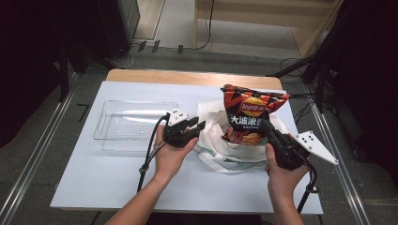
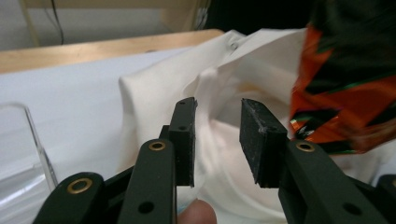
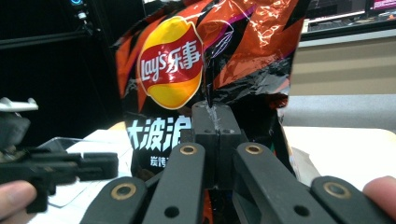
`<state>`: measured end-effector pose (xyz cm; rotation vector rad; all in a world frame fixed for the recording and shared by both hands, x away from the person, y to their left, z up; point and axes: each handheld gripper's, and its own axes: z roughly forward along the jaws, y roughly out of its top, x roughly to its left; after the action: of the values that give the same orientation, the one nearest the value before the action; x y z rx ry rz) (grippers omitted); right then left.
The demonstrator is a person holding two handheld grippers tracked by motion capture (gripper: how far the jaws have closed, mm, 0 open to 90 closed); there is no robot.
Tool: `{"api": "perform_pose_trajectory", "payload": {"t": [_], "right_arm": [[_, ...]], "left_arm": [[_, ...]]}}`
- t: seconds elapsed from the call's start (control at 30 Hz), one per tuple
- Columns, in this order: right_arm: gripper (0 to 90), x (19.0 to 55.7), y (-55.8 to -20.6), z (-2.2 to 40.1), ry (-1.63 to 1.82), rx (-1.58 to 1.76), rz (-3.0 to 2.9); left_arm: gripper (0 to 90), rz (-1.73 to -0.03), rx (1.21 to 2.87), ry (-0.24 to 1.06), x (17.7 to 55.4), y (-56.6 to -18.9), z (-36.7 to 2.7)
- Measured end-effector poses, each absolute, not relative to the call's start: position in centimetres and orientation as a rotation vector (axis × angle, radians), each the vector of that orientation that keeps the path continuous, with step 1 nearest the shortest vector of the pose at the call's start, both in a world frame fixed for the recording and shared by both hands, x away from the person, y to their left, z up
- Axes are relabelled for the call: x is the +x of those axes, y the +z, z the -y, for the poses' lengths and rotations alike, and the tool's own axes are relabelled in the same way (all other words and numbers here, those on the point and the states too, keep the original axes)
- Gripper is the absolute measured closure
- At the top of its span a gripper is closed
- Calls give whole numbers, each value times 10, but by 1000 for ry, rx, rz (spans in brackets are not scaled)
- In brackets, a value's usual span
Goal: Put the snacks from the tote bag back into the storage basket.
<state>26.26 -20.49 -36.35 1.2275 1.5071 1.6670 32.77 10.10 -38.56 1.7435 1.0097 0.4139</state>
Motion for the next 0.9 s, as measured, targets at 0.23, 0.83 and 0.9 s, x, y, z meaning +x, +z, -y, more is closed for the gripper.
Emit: {"api": "perform_pose_trajectory", "payload": {"t": [0.23, 0.83, 0.9], "right_arm": [[900, 260, -364, 202, 1671, 1218, -1513], [900, 251, -358, 209, 1688, 1198, -1489], [900, 250, -359, 209, 1692, 1197, -1493]], "left_arm": [[632, -906, 1702, 390, 316, -364, -99], [475, -788, 1655, 307, 311, -336, -79], [457, -788, 1651, 294, 312, -337, -77]]}}
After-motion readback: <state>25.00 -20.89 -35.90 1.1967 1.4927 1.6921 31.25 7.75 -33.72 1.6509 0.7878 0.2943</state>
